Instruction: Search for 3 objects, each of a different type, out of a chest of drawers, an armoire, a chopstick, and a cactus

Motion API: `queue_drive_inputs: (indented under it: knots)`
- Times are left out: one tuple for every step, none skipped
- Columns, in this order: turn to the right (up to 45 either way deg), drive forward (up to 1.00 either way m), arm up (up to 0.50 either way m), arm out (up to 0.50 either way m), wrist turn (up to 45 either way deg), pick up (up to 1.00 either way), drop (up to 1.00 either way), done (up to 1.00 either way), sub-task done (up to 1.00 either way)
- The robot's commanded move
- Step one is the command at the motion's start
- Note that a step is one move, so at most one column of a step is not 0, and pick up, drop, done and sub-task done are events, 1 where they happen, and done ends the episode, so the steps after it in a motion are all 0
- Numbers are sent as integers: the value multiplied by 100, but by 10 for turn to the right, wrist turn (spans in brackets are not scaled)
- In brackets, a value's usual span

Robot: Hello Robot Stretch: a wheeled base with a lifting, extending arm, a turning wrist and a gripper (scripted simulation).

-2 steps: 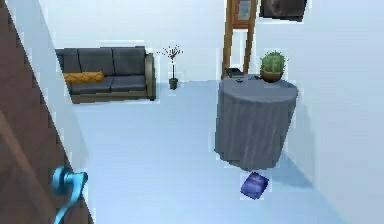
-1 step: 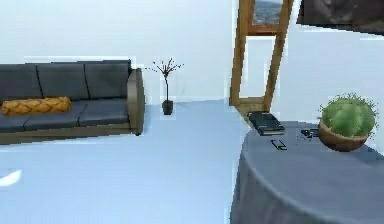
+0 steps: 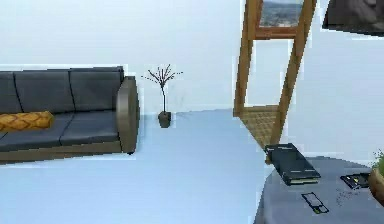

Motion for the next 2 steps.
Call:
queue_drive_inputs:
  knots:
    - [450,0,0,0,0,0,0,0,0]
    - [0,0,0,0,0,0,0,100,0]
